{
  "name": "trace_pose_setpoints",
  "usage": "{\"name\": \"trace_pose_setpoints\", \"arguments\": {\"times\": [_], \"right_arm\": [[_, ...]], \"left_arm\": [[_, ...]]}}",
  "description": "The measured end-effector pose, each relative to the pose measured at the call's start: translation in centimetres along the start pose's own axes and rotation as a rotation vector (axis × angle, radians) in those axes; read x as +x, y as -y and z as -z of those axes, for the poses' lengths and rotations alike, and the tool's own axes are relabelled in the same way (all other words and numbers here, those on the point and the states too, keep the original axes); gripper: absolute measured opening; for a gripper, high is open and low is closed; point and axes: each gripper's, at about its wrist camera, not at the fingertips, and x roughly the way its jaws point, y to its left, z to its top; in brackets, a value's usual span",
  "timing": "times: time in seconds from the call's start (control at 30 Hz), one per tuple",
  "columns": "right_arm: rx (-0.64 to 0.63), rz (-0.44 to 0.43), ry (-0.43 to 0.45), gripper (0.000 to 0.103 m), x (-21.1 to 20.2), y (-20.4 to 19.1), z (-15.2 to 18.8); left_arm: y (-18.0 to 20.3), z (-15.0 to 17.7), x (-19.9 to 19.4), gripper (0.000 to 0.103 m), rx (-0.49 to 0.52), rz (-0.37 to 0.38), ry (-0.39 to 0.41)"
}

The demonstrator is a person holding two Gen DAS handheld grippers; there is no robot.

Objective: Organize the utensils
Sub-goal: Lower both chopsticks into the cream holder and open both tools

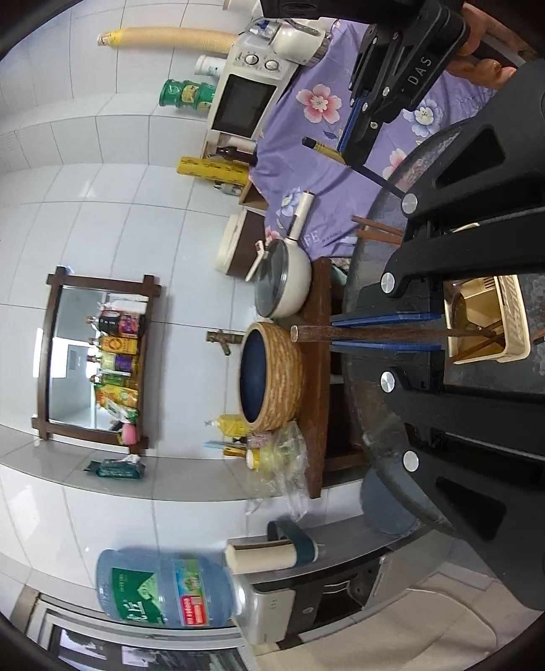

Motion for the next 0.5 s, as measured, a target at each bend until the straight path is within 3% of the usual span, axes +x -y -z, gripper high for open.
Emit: {"name": "trace_pose_setpoints", "arguments": {"times": [0.5], "right_arm": [[0.001,0.024,-0.106,0.006,4.1,-0.2,4.7]], "left_arm": [[-0.6,7.0,4.8,0.007,-0.02,0.003,-0.142]]}}
